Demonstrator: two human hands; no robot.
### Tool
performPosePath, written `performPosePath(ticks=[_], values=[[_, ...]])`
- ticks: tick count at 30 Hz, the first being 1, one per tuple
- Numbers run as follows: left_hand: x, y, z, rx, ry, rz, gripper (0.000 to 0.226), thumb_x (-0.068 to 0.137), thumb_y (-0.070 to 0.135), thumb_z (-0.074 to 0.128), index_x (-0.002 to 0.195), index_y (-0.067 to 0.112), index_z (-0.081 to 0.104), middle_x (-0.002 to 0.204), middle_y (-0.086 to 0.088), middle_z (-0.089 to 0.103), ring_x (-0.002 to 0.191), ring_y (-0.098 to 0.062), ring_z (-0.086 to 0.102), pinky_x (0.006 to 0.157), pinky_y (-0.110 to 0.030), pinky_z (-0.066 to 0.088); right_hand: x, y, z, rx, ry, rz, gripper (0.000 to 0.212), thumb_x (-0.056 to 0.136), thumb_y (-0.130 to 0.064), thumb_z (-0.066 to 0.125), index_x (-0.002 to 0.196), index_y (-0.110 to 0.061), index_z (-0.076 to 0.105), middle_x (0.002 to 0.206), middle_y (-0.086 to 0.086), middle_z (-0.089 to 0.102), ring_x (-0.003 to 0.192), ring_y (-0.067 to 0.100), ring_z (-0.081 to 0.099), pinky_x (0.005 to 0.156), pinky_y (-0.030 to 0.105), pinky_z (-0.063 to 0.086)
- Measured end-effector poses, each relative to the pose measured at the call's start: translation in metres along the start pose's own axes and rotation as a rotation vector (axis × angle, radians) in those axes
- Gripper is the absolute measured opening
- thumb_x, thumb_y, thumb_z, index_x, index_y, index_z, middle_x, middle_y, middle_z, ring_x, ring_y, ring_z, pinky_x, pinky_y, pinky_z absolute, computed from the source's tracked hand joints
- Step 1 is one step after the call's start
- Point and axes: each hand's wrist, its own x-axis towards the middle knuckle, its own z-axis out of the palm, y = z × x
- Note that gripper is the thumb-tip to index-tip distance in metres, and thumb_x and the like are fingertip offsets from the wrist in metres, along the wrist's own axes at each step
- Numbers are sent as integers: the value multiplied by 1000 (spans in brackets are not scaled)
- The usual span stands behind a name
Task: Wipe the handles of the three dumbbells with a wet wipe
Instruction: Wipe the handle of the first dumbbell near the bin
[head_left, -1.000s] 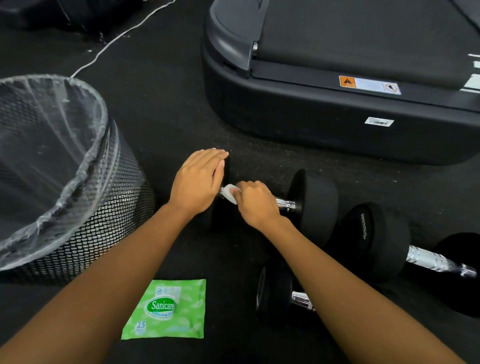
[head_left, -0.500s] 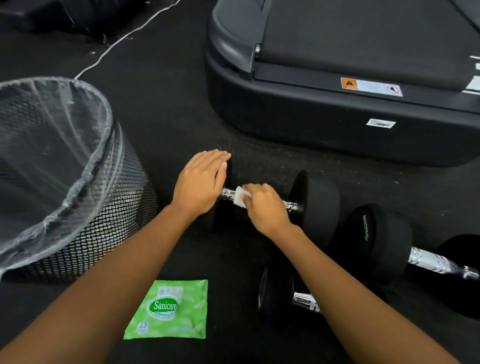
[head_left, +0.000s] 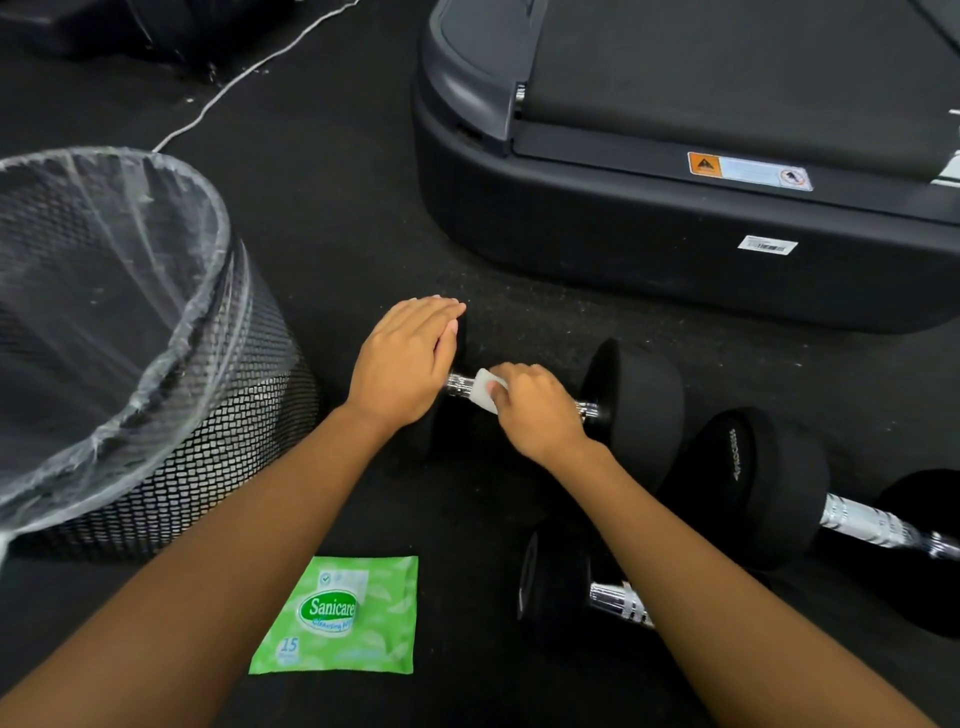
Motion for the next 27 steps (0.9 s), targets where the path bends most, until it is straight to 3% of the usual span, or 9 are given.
performPosePath(ticks=[4,9,14,20,23,27], values=[[1,0,1,10,-7,-8,48,96,30,25,124,9,58,125,-6,61,123,-17,50,108,-28,25,16,-19,6,-32,-79,1,24,94,-14,45,112,-3,56,112,17,61,104,31,55,87,36,41],[-1,0,0,16,-13,-6,46,96,29,27,124,9,57,125,-6,61,123,-16,50,108,-27,24,5,-14,9,57,-12,-72,31,95,-14,47,125,-11,50,120,9,58,112,23,49,96,31,37],[-1,0,-1,23,-13,3,47,96,29,26,124,9,57,125,-6,61,123,-15,50,108,-25,23,-6,-3,5,136,23,-29,33,94,-18,50,128,-16,50,125,2,55,118,17,44,100,29,34],[1,1,-1,28,-22,1,43,97,26,30,125,8,57,125,-7,61,123,-17,50,108,-29,25,4,-24,15,-48,73,-133,44,82,-9,63,123,-9,47,123,9,53,115,23,46,105,31,31],[1,-1,0,39,-24,-9,38,98,22,35,125,8,56,126,-7,60,124,-17,49,108,-29,25,-2,-20,18,-149,107,-189,47,76,-4,66,119,-9,48,119,8,52,109,23,47,100,31,33],[-1,-1,0,30,-26,-3,46,96,29,26,125,9,57,125,-6,61,123,-16,50,108,-28,25,-12,-5,18,-164,195,-162,39,71,-1,68,107,-10,56,104,6,57,94,22,51,89,30,39]])
